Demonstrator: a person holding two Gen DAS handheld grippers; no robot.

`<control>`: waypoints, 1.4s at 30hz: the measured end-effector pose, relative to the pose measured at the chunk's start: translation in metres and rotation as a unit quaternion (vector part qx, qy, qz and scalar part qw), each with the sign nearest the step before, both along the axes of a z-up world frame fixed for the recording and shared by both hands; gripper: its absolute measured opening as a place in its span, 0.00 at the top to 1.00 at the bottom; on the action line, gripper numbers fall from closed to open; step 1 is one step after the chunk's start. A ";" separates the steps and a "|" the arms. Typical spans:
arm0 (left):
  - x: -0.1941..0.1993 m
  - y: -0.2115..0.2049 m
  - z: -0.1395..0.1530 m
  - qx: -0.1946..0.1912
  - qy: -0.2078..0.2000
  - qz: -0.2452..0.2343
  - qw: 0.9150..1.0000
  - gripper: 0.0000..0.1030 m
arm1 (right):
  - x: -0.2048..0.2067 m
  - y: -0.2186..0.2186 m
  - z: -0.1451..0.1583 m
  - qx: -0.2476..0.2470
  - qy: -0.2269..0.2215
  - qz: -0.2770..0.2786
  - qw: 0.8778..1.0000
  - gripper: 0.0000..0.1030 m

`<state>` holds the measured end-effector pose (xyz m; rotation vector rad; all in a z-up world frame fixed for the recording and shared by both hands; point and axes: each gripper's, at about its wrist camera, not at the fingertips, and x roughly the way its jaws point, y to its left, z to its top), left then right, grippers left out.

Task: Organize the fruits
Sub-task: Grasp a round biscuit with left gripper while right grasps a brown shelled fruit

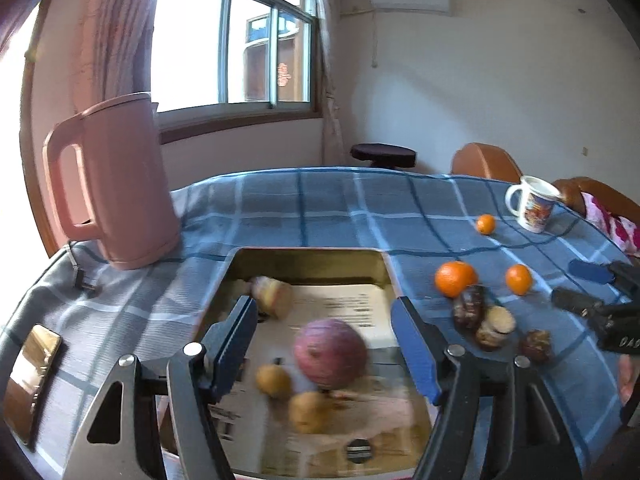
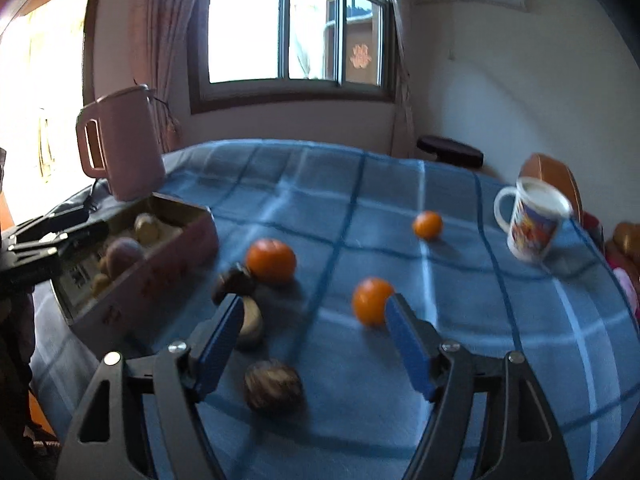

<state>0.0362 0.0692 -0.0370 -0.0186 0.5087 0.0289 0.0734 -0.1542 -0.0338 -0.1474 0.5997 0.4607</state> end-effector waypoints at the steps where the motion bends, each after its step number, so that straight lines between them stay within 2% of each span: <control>1: 0.000 -0.005 0.000 0.002 0.001 -0.004 1.000 0.31 | -0.001 -0.001 -0.003 -0.003 0.007 0.004 1.000 0.26; 4: -0.001 -0.021 0.001 0.005 0.002 -0.021 1.000 0.31 | -0.003 0.003 -0.010 -0.007 0.032 0.030 0.999 0.26; 10: -0.001 -0.042 0.001 0.009 0.005 -0.046 0.999 0.31 | -0.004 0.019 -0.028 -0.028 0.070 0.066 0.995 0.33; 13: 0.002 -0.050 -0.001 0.008 0.012 -0.058 0.998 0.31 | -0.001 0.020 -0.036 -0.033 0.089 0.072 0.993 0.42; 14: 0.003 -0.053 -0.003 0.009 0.015 -0.063 0.998 0.31 | 0.000 0.021 -0.039 -0.035 0.097 0.074 0.992 0.50; 17: 0.006 -0.065 -0.006 0.007 0.024 -0.079 0.997 0.31 | 0.002 0.020 -0.043 -0.034 0.109 0.082 0.990 0.59; 22: 0.012 -0.083 -0.013 0.013 0.039 -0.101 0.994 0.31 | 0.003 0.013 -0.039 -0.027 0.102 0.071 0.992 0.60; 31: 0.034 -0.112 -0.026 -0.006 0.093 -0.145 0.985 0.32 | 0.020 -0.017 -0.018 -0.037 0.053 -0.011 0.998 0.60; 33: 0.042 -0.119 -0.031 -0.013 0.113 -0.153 0.982 0.35 | 0.025 -0.023 -0.017 -0.040 0.048 -0.026 0.998 0.60; 35: 0.048 -0.122 -0.034 -0.020 0.130 -0.161 0.978 0.45 | 0.030 -0.025 -0.018 -0.042 0.045 -0.035 0.998 0.60; 42: 0.068 -0.135 -0.041 -0.018 0.157 -0.158 0.975 0.48 | 0.028 -0.022 -0.018 -0.039 0.039 -0.032 0.998 0.60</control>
